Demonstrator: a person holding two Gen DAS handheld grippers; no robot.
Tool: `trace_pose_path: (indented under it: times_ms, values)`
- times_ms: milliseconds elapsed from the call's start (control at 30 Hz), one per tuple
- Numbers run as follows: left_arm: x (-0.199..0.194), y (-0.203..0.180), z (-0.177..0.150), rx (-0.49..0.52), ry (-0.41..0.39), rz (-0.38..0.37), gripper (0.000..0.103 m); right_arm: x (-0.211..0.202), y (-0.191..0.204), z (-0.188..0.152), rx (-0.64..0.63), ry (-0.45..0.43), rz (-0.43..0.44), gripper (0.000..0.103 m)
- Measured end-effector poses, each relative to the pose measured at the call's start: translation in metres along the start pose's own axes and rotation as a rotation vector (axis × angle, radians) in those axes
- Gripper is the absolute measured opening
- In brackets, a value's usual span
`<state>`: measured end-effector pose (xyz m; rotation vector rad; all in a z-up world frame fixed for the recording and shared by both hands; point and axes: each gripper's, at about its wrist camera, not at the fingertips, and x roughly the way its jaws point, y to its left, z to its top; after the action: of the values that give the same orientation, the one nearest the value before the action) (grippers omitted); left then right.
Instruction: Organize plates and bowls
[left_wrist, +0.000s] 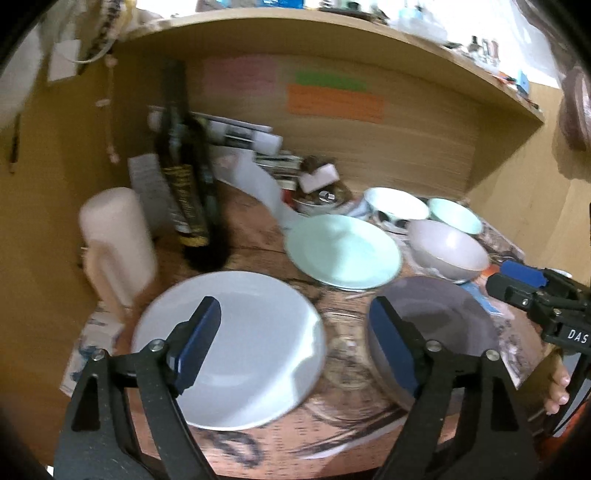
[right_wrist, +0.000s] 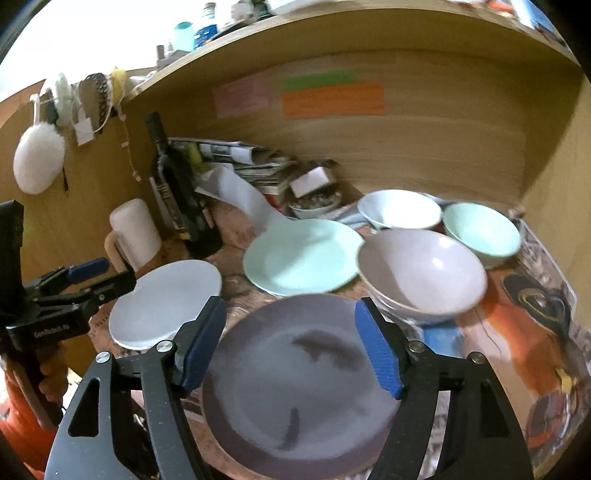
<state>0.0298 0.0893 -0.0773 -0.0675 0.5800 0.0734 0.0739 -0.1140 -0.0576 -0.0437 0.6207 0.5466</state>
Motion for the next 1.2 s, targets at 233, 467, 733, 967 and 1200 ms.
trace_pose_path:
  times_ms: [233, 467, 733, 967, 1200]
  values:
    - [0.002, 0.043, -0.005, -0.015, 0.014, 0.087, 0.089, 0.029, 0.027, 0.012, -0.027, 0.041, 0.04, 0.072]
    - [0.021, 0.085, -0.016, -0.052, 0.091, 0.128, 0.089, 0.071, 0.051, 0.019, -0.067, 0.139, 0.063, 0.072]
    - [0.042, 0.122, -0.031, -0.114, 0.171, 0.119, 0.089, 0.117, 0.07, 0.016, -0.042, 0.27, 0.106, 0.071]
    - [0.058, 0.139, -0.036, -0.142, 0.227, 0.079, 0.063, 0.146, 0.081, 0.012, -0.032, 0.372, 0.12, 0.049]
    - [0.067, 0.148, -0.042, -0.157, 0.266, 0.037, 0.045, 0.166, 0.085, 0.006, -0.015, 0.446, 0.13, 0.037]
